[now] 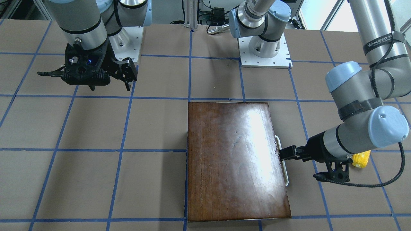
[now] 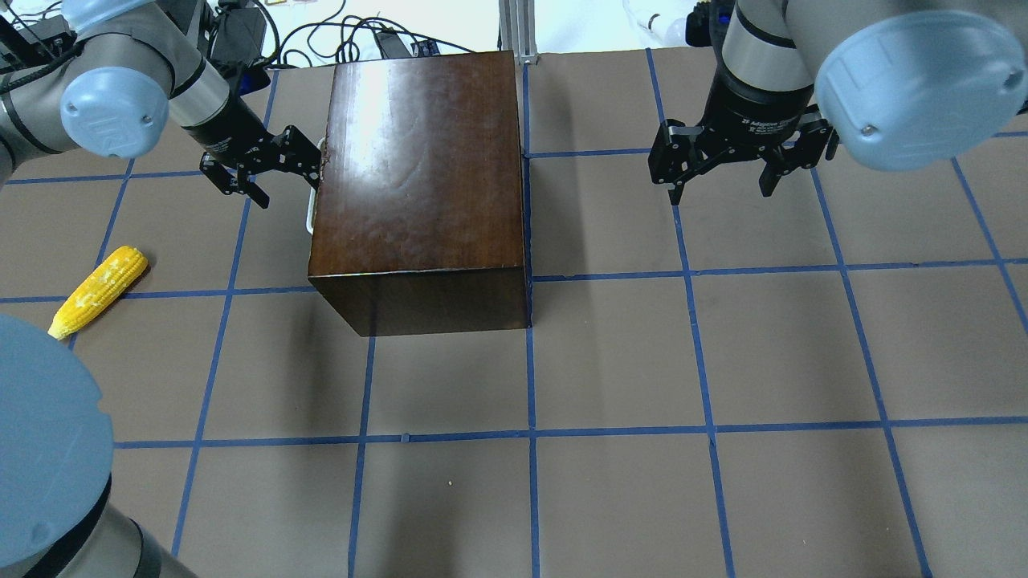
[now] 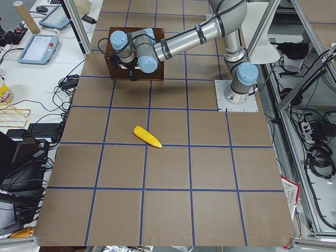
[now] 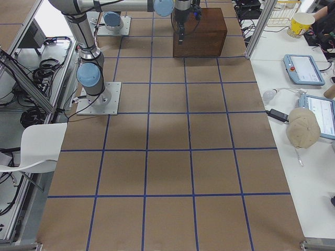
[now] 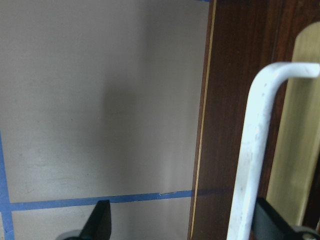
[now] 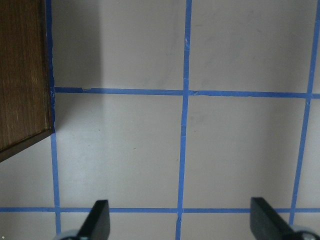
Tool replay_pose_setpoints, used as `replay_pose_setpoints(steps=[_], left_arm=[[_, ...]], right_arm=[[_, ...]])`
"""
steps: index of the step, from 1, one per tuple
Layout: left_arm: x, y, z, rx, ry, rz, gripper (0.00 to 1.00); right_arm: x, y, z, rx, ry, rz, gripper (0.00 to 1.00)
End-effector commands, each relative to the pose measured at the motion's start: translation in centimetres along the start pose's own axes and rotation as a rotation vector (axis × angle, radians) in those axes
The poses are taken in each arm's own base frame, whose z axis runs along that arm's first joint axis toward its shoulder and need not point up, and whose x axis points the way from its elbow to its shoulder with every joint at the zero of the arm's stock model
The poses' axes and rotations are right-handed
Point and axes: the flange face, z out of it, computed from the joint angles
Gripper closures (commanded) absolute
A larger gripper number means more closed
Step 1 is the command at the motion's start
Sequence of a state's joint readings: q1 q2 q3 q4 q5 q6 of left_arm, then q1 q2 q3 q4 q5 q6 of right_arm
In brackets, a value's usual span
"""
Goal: Open drawer and put corn inside
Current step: 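Hook the white handle with the left gripper and pull the drawer outward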
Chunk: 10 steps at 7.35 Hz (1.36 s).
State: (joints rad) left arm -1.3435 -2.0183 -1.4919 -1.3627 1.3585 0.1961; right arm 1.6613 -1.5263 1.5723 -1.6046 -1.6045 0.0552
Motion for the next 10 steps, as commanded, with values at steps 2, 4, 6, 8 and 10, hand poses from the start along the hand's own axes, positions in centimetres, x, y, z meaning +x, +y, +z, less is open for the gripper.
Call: replay_pose_setpoints(steps=[2,4,6,8,10], left_arm=[[-0.4,-0.7,0.8,0.011,-0.004,0.057,0.00],[-0.9,-0.9,-0.1,0.039,-0.011,0.058,0.00],[-3.7,-1.0,-0.8,0.051,-0.006,0.020,0.00],[-4.5,-1.1,-1.4,0.062,-0.009,0.008,0.00],[-6.4,-1.1,-1.8,0.098,-0.024,-0.015,0.00]], right_arm=[[0.0,0.0,0.0,0.000,0.000,0.000,0.00],[0.0,0.0,0.0,0.000,0.000,0.000,0.00],[0.0,0.0,0.0,0.000,0.000,0.000,0.00],[0.0,0.0,0.0,0.000,0.000,0.000,0.00],[0.0,0.0,0.0,0.000,0.000,0.000,0.00]])
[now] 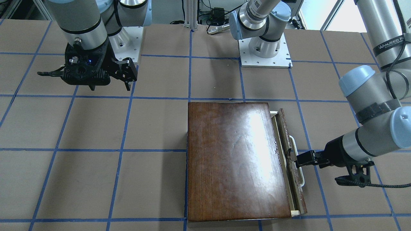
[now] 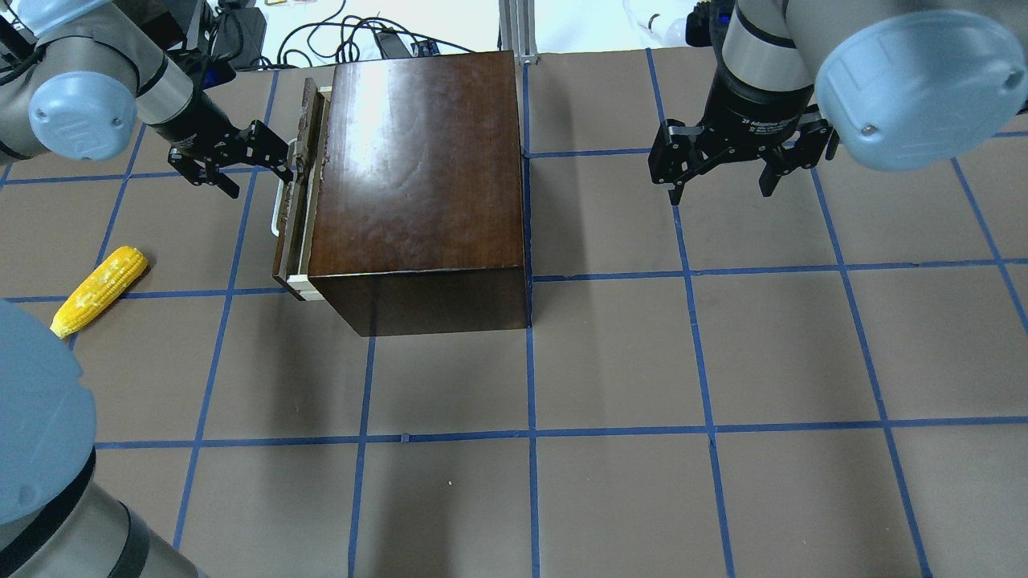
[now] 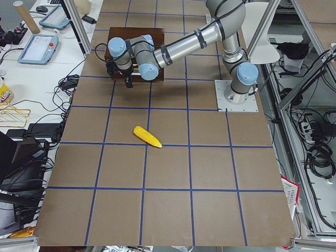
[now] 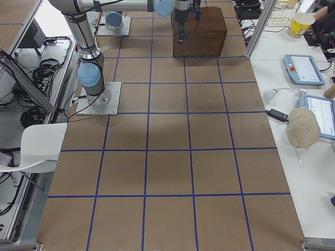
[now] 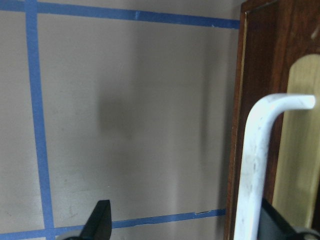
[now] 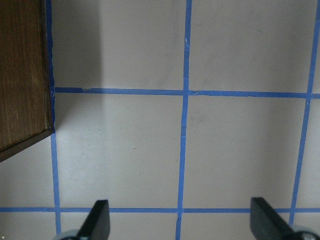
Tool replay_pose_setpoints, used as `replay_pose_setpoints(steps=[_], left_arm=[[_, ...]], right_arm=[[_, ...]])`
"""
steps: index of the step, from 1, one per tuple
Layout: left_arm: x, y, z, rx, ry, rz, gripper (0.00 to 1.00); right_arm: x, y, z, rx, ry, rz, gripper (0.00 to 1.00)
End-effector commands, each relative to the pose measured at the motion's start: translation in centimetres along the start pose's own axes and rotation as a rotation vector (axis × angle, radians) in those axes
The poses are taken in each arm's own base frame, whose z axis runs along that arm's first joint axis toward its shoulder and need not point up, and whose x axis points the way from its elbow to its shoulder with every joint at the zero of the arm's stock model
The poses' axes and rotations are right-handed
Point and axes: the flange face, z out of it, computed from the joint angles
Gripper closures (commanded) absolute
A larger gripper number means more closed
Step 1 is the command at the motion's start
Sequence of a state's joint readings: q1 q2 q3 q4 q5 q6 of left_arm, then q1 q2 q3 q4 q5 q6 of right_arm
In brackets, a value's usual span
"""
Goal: Open drawer and put corn inside
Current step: 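Hook the white handle with the left gripper and pull the drawer outward, then release the handle and move the left gripper over the yellow corn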
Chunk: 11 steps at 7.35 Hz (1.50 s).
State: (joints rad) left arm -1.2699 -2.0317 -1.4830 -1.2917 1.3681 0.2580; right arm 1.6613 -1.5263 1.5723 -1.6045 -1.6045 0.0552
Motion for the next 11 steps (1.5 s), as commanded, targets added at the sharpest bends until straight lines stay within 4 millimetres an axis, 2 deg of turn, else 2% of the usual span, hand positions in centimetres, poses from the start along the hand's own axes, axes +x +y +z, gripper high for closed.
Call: replay_pose_setpoints(steps=[1,3,4,6,9,10,11], left_arm=[[-3.1,0.1,-0.5,0.025,0.002,-0.042,0.00],[-3.9,0.1,-0.9,0.031,-0.008,-0.053,0.00],[-5.0,0.2,-1.1,0.034,-0.004,-0.069,0.00],[-5.2,0.2,-1.3,0.038,-0.003,-0.067,0.00],[-4.5,0.7,-4.3,0.074,-0.018,-0.060,0.00],[-5.1,1.2,-5.4,0.078,-0.022,-0.065,0.00],[-7.4,2.0,-5.6,0.071,-0.032,0.003,0.00]], right_arm=[[0.0,0.0,0.0,0.000,0.000,0.000,0.00],[0.0,0.0,0.0,0.000,0.000,0.000,0.00],[0.0,0.0,0.0,0.000,0.000,0.000,0.00],[0.0,0.0,0.0,0.000,0.000,0.000,0.00],[0.0,0.0,0.0,0.000,0.000,0.000,0.00],[0.0,0.0,0.0,0.000,0.000,0.000,0.00],[0.0,0.0,0.0,0.000,0.000,0.000,0.00]])
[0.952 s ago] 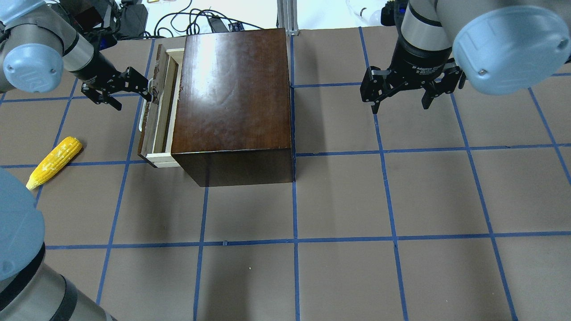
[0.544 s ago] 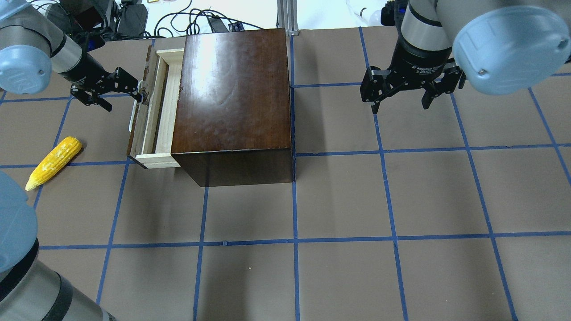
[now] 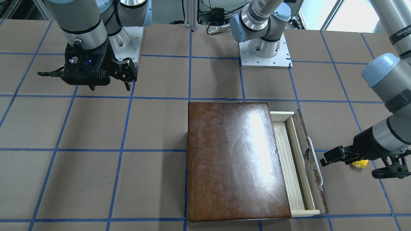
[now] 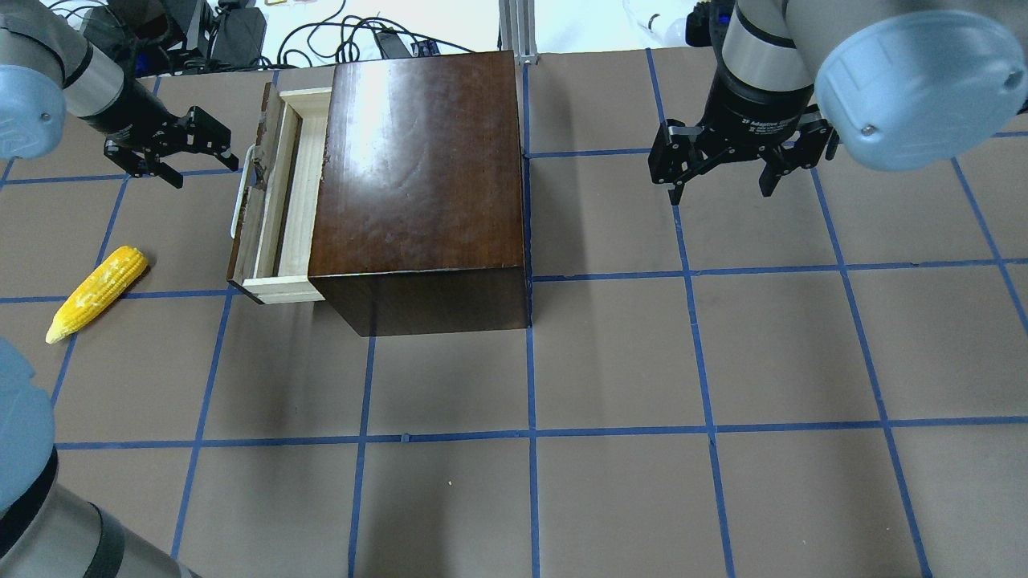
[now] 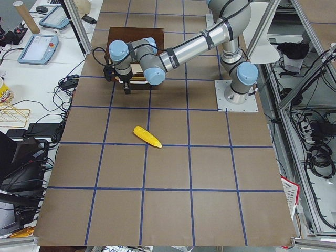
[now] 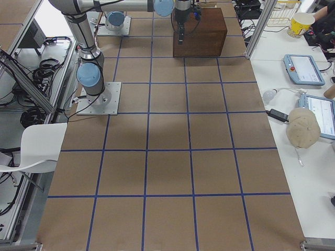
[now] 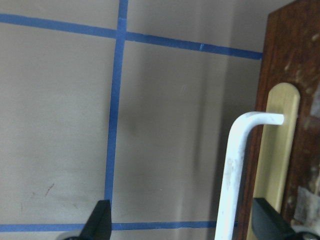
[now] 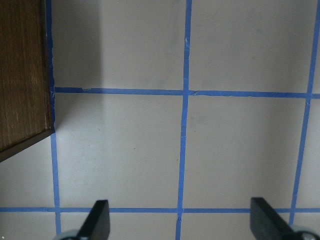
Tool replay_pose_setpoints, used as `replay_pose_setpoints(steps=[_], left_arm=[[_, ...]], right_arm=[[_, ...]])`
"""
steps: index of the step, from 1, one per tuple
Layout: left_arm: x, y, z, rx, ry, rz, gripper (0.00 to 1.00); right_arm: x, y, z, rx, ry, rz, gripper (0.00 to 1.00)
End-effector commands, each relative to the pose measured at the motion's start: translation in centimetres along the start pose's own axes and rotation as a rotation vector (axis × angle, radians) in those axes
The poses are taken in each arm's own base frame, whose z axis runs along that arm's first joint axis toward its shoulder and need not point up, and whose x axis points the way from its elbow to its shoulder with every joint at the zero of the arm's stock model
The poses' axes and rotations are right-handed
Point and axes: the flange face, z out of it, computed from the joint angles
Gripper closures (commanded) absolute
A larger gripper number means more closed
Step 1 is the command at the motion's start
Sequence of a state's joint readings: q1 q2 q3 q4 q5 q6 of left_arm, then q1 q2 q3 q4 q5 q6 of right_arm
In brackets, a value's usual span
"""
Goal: Open drawer and put corn inside
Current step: 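Release the handle and move the left gripper over the yellow corn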
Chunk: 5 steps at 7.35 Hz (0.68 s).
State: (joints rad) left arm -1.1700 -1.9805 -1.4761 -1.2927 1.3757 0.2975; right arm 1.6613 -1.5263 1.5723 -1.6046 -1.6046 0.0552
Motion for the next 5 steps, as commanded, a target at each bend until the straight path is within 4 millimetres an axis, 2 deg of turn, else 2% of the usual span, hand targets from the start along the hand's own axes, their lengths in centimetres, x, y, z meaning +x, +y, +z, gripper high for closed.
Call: replay_pose_setpoints(steps=[1,2,3,5], left_arm=[[-5.9,1.3,-1.3,-0.021,-0.060,0.143,0.00],[-8.8,1.6,-1.2,-0.032,-0.072,0.194,0.00],[-11.1,1.6,-0.1,-0.077,-0.128,0.269,0.00],[-13.4,1.9,1.1,-0.169,-0.223,0.468,0.00]], right_arm=[[0.0,0.0,0.0,0.000,0.000,0.000,0.00],[0.0,0.0,0.0,0.000,0.000,0.000,0.00],[0.0,0.0,0.0,0.000,0.000,0.000,0.00],[0.0,0.0,0.0,0.000,0.000,0.000,0.00]])
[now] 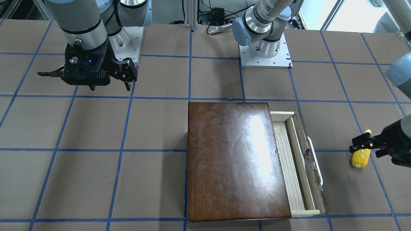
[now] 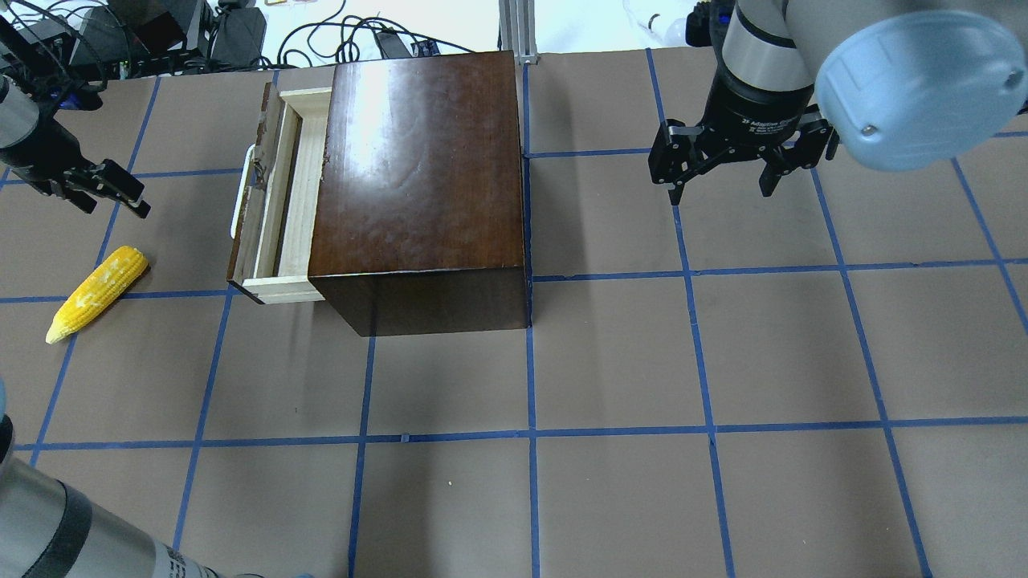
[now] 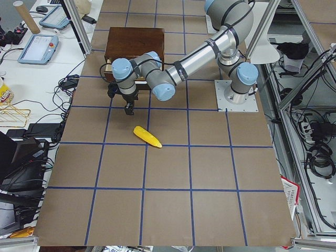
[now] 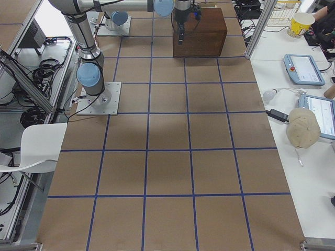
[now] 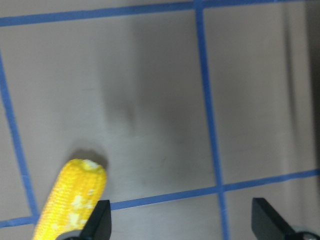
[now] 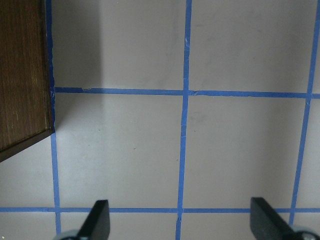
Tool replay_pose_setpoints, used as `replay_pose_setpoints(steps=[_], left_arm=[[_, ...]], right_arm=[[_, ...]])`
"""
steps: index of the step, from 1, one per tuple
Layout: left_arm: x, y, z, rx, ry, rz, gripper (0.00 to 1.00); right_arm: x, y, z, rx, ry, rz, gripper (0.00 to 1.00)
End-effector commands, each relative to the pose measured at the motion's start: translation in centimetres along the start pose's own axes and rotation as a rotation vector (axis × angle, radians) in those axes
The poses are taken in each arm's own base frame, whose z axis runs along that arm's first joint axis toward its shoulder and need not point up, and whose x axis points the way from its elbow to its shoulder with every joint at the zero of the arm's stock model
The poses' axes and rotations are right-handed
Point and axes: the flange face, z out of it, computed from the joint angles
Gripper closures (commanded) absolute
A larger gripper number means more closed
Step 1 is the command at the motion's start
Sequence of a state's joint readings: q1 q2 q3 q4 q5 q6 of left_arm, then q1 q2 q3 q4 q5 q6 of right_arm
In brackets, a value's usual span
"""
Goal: Open drawer and put corn inside
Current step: 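Release the handle and move the left gripper over the yellow corn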
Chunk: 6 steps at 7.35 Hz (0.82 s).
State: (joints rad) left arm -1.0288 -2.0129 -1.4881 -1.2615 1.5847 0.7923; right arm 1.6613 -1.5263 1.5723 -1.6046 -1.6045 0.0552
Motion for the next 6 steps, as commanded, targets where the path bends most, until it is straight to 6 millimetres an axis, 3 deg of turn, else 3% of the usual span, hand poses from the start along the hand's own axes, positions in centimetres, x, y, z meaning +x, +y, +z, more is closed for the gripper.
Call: replay_pose_setpoints(steps=[1,3,5,6], left_arm=[[-3.1,2.0,2.6,-0.076,-0.023,0.157,0.00],[-7.4,4.1,4.9,-0.069,-0.026,0.317,0.00],[-8.5,5.5,7.4,-0.086,0.018,0.388,0.00],[-7.6,6.7,9.3,-0.094,0.044,0.428,0.00]], right_arm=[[0.0,0.0,0.0,0.000,0.000,0.000,0.00],[0.0,0.0,0.0,0.000,0.000,0.000,0.00],[0.0,0.0,0.0,0.000,0.000,0.000,0.00],[0.0,0.0,0.0,0.000,0.000,0.000,0.00]])
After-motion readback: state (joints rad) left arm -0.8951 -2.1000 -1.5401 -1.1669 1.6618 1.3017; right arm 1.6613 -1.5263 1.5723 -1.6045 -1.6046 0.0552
